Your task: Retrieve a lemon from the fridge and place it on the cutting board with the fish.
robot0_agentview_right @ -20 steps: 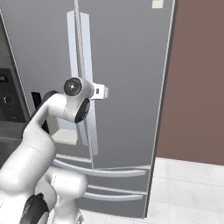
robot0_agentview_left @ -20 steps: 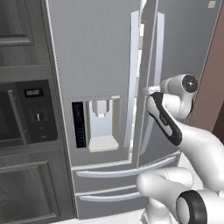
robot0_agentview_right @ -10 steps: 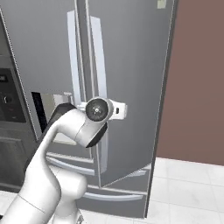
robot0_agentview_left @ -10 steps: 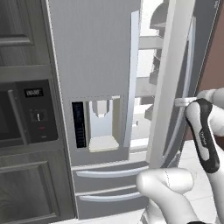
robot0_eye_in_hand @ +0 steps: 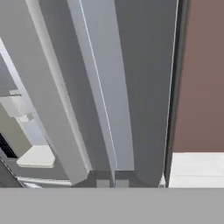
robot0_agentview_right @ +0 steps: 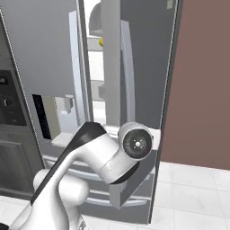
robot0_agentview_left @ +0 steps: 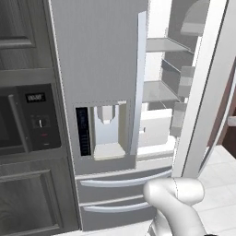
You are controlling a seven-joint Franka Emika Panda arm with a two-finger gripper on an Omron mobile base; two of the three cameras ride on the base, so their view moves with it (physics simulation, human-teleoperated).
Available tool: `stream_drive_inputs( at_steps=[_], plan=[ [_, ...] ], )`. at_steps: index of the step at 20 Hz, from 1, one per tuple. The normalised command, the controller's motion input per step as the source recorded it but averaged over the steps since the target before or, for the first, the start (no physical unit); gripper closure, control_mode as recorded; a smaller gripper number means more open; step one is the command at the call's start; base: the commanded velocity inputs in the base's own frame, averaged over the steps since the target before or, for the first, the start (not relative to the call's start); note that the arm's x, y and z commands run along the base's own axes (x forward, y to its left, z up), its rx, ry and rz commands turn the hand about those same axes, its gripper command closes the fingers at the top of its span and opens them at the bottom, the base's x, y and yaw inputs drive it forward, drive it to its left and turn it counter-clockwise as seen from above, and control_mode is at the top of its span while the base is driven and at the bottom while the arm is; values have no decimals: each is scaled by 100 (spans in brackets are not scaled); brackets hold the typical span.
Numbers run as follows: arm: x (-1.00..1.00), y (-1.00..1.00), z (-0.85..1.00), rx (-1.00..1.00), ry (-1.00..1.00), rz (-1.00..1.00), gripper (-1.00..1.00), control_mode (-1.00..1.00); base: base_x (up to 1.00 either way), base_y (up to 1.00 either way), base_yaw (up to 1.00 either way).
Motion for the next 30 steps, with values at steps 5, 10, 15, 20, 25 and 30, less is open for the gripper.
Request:
stream_drive_inputs(
  at_steps=[5, 10, 15, 20, 25, 30],
  plan=[
    [-44, -18, 0, 0, 7, 0, -100, -100, 0, 0, 0],
    [-25, -11, 0, 0, 2, 0, -100, -100, 0, 0, 0],
    [-39, -3, 31, -6, 0, -7, -100, -100, 0, 0, 0],
    [-69, 41, 51, -23, 1, -18, -100, -100, 0, 0, 0],
    [-45, 89, 29, -41, 4, -13, -100, -100, 0, 0, 0],
    [15, 97, 16, -53, 32, -11, -100, -100, 0, 0, 0]
  ],
)
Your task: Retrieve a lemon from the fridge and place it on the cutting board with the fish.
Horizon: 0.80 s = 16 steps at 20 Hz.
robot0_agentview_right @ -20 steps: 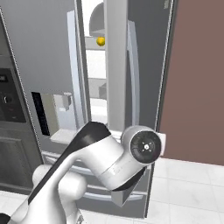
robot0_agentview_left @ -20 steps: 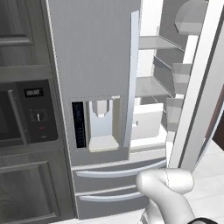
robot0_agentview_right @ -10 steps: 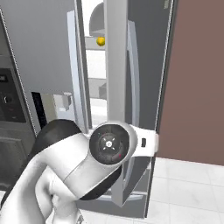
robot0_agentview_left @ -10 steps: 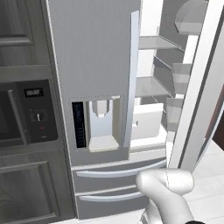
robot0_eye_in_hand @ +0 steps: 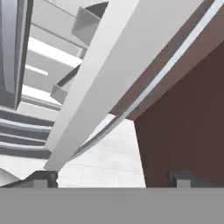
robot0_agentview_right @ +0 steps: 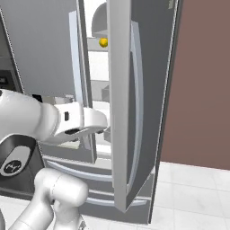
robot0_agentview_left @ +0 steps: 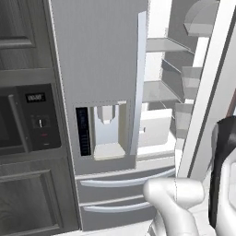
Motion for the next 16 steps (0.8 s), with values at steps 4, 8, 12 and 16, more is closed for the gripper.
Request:
stream_drive_inputs(
  at_steps=[4, 8, 12, 16],
  plan=[
    [64, 100, 0, -53, 50, -13, -100, -100, 0, 0, 0],
    [56, 80, -10, -47, 37, -9, -100, -100, 0, 0, 0],
    [52, 56, -45, -32, 12, 0, -100, -100, 0, 0, 0],
    [33, -17, -35, -5, 10, 1, -100, -100, 0, 0, 0]
  ],
)
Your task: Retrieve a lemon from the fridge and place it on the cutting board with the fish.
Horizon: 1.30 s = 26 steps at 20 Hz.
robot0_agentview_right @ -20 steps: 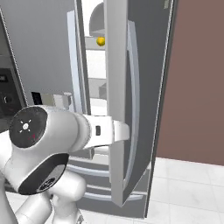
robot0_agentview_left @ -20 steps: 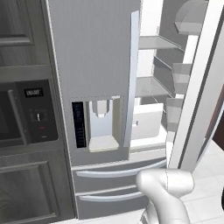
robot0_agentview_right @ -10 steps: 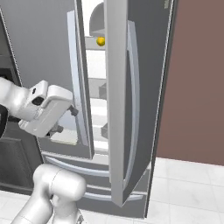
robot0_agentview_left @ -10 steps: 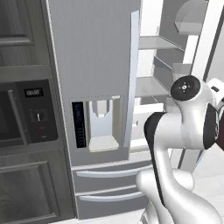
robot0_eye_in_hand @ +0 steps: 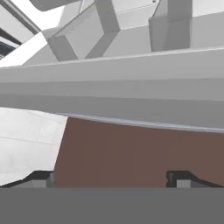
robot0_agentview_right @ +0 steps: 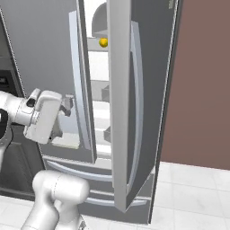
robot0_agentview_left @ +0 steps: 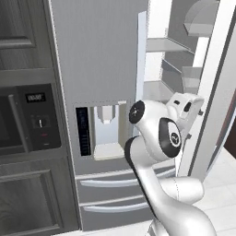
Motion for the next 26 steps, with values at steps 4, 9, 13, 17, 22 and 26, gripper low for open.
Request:
stream_drive_inputs(
  at_steps=[4, 9, 13, 17, 22, 26],
  plan=[
    [72, -51, -40, 0, 13, 0, -100, -100, 0, 0, 0],
    [100, -37, -41, 0, 3, 2, -100, -100, 0, 0, 0],
    [67, -45, -36, 0, 0, 1, -100, -100, 0, 0, 0],
    [19, -69, -37, 0, 0, 0, -100, -100, 0, 0, 0],
    [0, -84, -31, 0, 0, 0, -100, -100, 0, 0, 0],
    [0, -88, -24, 0, 0, -1, -100, -100, 0, 0, 0]
  ],
)
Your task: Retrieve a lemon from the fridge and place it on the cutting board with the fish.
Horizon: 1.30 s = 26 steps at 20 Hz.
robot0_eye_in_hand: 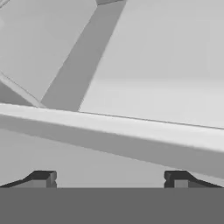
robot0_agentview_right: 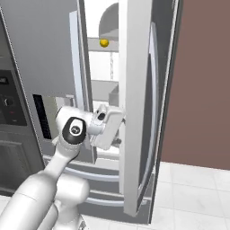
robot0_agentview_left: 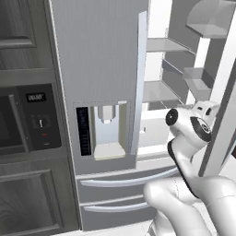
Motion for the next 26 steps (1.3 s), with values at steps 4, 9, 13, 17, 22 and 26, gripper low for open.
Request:
stream_drive_inputs(
  at_steps=[4, 9, 13, 17, 22, 26],
  plan=[
    [0, -99, -18, -1, 0, -5, -100, -100, 0, 0, 0],
    [0, -100, -6, -1, 0, -4, -100, -100, 0, 0, 0],
    [-21, -82, 7, 2, 0, -2, -100, -100, 0, 0, 0],
    [-73, 2, 5, 5, 0, -10, -100, -100, 0, 0, 0],
    [-85, 64, 2, 12, -1, -21, -100, -100, 0, 0, 0],
    [-13, 95, 40, 23, -3, -25, -100, -100, 0, 0, 0]
  ],
)
